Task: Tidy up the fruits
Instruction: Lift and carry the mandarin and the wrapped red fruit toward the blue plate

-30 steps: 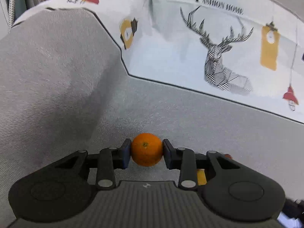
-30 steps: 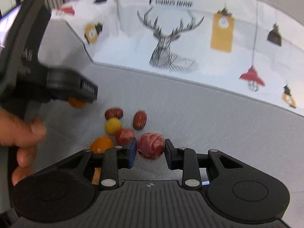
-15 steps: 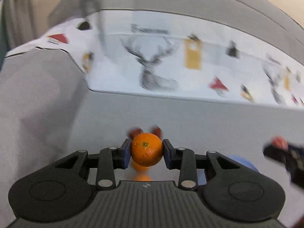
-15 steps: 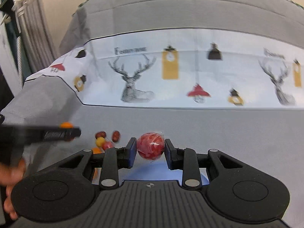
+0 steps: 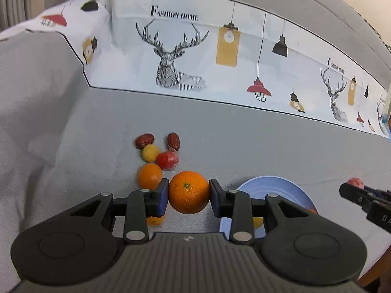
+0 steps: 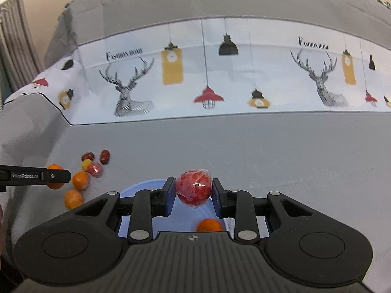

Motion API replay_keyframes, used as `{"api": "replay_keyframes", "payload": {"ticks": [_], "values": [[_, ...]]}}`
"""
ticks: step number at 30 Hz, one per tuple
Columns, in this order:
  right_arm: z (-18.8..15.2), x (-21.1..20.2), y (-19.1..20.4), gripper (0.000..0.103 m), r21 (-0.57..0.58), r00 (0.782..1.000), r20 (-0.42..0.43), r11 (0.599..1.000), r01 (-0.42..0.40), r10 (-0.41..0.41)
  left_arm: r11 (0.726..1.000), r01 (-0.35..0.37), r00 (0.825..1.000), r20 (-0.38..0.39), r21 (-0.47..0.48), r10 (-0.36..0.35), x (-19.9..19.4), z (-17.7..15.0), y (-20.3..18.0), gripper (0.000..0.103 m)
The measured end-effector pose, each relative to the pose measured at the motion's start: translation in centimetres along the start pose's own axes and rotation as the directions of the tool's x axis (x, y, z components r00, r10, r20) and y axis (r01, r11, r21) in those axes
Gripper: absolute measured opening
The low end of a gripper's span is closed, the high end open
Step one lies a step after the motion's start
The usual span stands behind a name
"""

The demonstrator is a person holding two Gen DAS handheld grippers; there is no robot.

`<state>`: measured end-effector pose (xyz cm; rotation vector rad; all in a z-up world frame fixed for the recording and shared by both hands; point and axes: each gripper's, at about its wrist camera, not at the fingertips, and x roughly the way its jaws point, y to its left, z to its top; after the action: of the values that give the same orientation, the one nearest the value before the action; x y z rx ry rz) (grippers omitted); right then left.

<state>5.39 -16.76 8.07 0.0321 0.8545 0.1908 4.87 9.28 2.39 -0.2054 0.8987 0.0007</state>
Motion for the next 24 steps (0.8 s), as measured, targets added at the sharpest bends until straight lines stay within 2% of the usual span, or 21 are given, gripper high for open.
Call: {"api": "replay_keyframes", "payload": {"ticks": [7,17,24], "values": [[-0.1,0.8,0.3,0.033,-0.055,1.0,-0.013,0.998,0.005,-0.006,1.0,0.007,1.0,-0.015,0.018,-0.006,0.8,0.1,-0.5,0.038],[0.0,0.8,0.5,0.033,-0.072,1.0,-0.015,0.997,0.0,-0.001,0.999,0.028,0.999,-0.02,0.045,-0.027,1.2,0.0,-1.2,0.038],[-0.1,0.9,0.4,0.033,-0.083,1.0,-0.021,0.997,0.004,-0.005,0.986,0.108,0.994,-0.01,0.13,-0.107,1.0,-0.4,-3.1,0.038]]}}
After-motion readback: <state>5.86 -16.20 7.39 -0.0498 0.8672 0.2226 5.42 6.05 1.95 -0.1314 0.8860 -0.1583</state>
